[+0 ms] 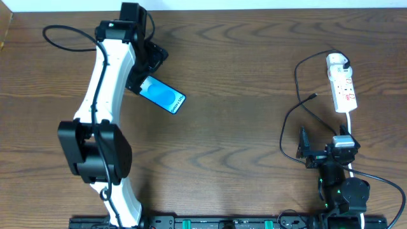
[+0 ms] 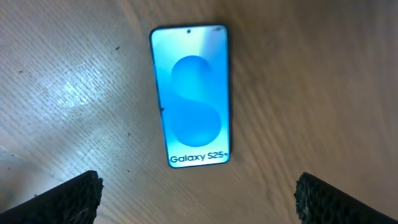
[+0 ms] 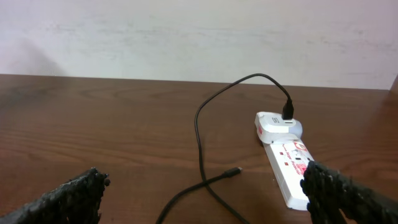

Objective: Plug charger to phone and switch on socket
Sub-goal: 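Lower the left gripper and close it on the phone's long edges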

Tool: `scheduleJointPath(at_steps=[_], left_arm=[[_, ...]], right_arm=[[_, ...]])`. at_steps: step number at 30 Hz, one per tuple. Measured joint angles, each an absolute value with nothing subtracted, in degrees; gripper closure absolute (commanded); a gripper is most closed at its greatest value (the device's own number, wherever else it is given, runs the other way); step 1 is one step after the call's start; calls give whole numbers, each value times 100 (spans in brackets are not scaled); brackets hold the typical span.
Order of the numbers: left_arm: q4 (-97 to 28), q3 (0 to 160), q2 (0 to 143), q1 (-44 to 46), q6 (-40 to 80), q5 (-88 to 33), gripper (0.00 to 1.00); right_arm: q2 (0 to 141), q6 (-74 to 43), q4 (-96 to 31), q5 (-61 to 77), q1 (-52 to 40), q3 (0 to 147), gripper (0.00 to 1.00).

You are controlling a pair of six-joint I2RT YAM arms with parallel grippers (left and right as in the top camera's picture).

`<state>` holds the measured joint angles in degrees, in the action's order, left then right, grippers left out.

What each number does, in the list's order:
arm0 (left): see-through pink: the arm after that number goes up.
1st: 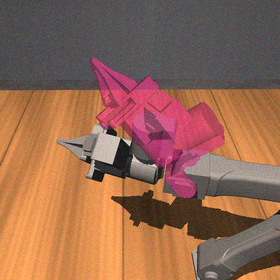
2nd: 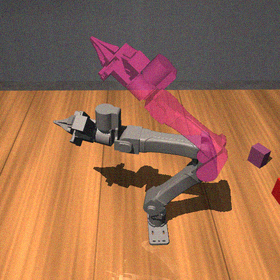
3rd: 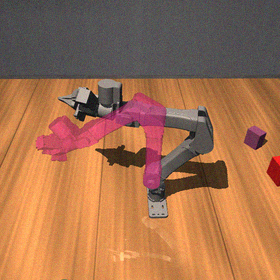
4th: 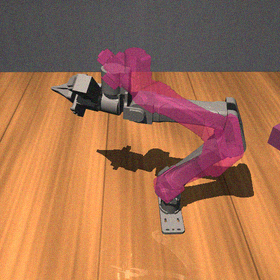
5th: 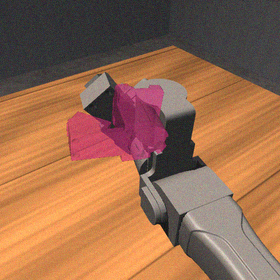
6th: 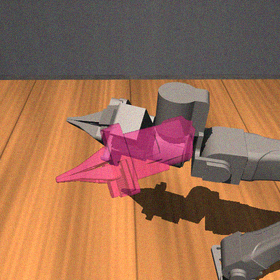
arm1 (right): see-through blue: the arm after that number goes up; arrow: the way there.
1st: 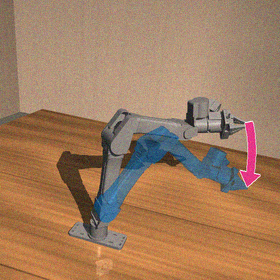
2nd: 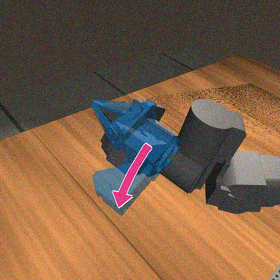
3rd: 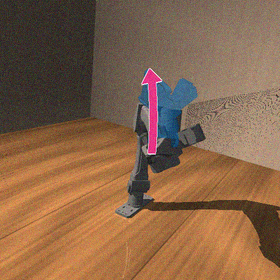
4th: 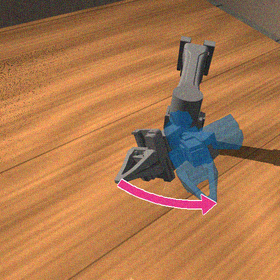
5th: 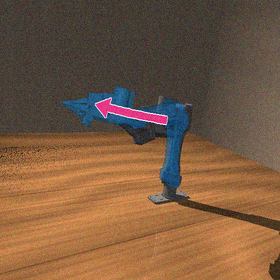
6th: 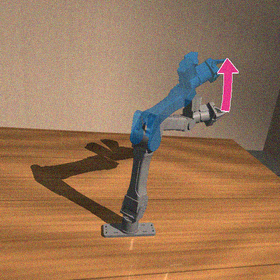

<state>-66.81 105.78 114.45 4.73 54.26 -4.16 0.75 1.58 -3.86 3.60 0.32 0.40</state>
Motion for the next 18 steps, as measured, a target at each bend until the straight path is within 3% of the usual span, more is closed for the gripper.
scheduleJointPath(at_steps=[18], left_arm=[[-6493,10304,12206,473,5662,-674,2]], right_arm=[[75,158,-386,357,32,40,1]])
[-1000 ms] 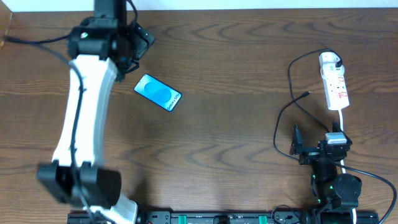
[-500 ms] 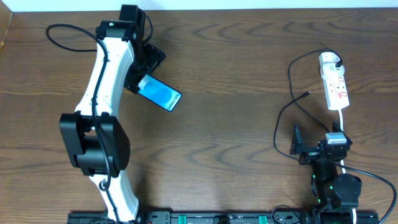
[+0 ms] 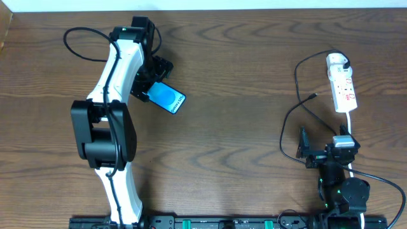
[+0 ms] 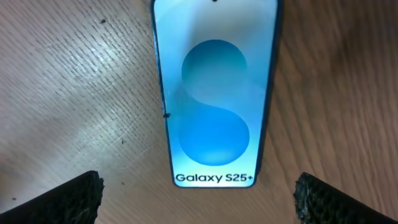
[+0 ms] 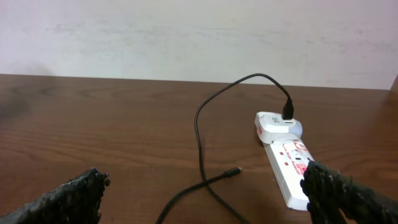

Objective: Plug charger to phone and switch on socket
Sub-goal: 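Lower the left gripper and close it on the phone's long edges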

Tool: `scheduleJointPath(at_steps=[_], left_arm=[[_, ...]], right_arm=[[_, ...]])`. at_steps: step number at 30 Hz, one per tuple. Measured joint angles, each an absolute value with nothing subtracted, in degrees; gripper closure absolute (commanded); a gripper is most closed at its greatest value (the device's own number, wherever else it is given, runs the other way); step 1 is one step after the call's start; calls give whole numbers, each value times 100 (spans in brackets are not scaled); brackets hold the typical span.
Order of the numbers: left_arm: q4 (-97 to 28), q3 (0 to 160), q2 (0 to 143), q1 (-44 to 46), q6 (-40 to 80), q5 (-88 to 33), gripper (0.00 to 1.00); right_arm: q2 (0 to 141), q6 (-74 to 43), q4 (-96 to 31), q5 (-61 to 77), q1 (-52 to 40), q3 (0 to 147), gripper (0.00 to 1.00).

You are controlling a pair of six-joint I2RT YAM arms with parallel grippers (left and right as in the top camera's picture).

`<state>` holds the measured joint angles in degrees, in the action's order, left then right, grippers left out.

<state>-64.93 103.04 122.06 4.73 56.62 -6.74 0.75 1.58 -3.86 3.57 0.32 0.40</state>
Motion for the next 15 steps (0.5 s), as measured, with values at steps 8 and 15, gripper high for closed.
scheduleJointPath(at_steps=[8,15], left_arm=[[-6283,10272,12363,473,5850,-720,2],[-6108,10272,12525,473,5852,-720,2]], right_arm=[[75,158,-388,357,32,40,1],[75,158,-386,360,32,40,1]])
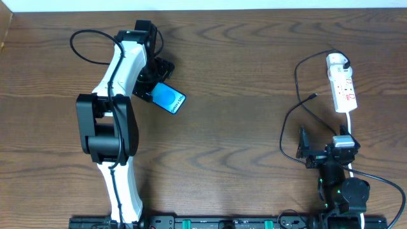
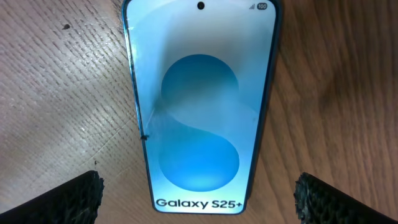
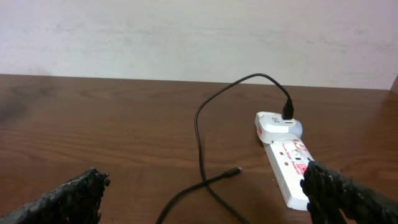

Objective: Plug charger to phone and switch on socket
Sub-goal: 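Lower the left gripper and close it on the phone's long edges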

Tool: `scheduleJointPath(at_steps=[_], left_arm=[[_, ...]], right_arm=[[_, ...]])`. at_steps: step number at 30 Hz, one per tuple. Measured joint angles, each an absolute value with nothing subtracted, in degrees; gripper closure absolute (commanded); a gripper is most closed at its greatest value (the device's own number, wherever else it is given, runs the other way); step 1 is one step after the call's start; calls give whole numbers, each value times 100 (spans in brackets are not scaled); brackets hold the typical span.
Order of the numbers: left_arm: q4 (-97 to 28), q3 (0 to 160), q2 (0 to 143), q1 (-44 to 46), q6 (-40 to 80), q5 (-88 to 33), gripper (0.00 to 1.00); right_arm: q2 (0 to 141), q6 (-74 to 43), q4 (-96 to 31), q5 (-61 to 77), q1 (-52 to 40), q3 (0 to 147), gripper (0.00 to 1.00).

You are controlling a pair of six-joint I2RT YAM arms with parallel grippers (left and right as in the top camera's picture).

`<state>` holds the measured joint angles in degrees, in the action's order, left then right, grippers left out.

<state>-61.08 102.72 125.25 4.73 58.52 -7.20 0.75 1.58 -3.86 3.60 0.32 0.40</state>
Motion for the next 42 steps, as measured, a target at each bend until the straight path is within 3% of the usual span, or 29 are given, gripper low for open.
scheduleJointPath(at_steps=[42], left_arm=[[-5813,10272,13139,473,5266,-738,2]], right_arm=[[75,158,-388,360,32,40,1]])
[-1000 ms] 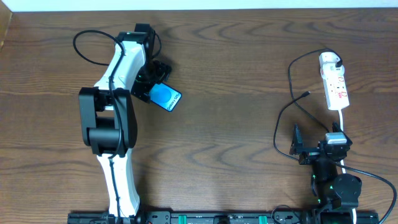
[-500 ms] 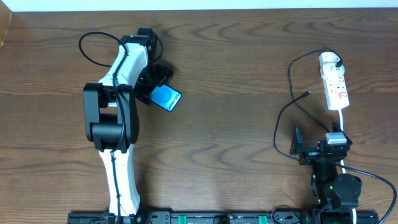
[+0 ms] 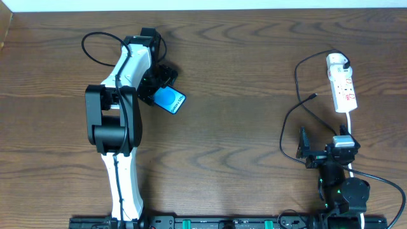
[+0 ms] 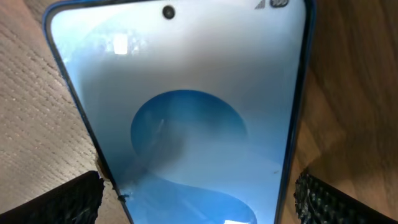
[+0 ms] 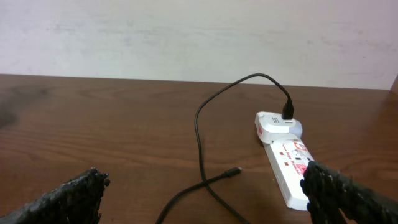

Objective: Plug charger to phone and switch on socket
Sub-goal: 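Lower the left gripper and close it on the phone's long edges, then lift the phone with the left gripper and tilt it upright toward center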

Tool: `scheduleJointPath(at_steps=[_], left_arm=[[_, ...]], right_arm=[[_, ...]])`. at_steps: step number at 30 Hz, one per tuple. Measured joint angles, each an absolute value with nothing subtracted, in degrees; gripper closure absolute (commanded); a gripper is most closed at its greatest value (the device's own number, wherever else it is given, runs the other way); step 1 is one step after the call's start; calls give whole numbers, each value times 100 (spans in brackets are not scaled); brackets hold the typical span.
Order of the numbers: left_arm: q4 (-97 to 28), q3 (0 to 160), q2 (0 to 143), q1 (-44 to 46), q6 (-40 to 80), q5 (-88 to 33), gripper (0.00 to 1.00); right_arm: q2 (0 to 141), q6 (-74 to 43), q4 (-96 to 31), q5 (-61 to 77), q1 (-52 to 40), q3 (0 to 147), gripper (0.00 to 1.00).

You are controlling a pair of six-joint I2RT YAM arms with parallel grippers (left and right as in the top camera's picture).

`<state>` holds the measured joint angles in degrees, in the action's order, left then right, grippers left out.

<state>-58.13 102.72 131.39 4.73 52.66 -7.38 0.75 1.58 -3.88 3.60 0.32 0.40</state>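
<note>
The phone (image 3: 172,100), its blue screen lit, lies face up and slanted on the table's left half. My left gripper (image 3: 159,84) is open low over it. In the left wrist view the phone (image 4: 186,106) fills the frame, with one fingertip (image 4: 74,202) off each long edge, neither touching. The black cable's free plug (image 5: 234,170) lies on the wood left of the white power strip (image 5: 287,168); the plug (image 3: 313,97) and strip (image 3: 343,88) also show from overhead. The cable's far end sits in the charger (image 5: 278,127). My right gripper (image 5: 205,199) rests open near the front edge.
The black cable (image 3: 289,121) loops across the wood between the strip and my right arm (image 3: 334,159). A second cable (image 3: 95,48) curls behind my left arm. The wooden table (image 3: 241,127) runs wide between phone and strip.
My left gripper has come closer down over the phone, which now fills its view with the lettering out of frame. Phone, cable, strip and right arm have not moved.
My open left gripper hung well above the phone, which showed whole and small. At each later moment it was lower and the phone larger between the fingers, while the arm's elbow stood further right. Now the fingers flank the phone. The right side stayed still.
</note>
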Motion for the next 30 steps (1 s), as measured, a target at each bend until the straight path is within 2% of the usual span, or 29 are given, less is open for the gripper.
scheduleJointPath(at_steps=[13,22,26,30], left_arm=[[-5734,10189,13133,473,5446,-768,0],[-5651,10022,13050,473,5566,-873,15],[-5653,10020,13047,473,5568,-891,17],[-5658,10018,13043,473,5568,-893,24]], right_arm=[[75,158,-388,360,32,40,1],[75,158,-386,357,32,40,1],[75,158,-386,357,32,40,1],[75,158,-386,357,32,40,1]])
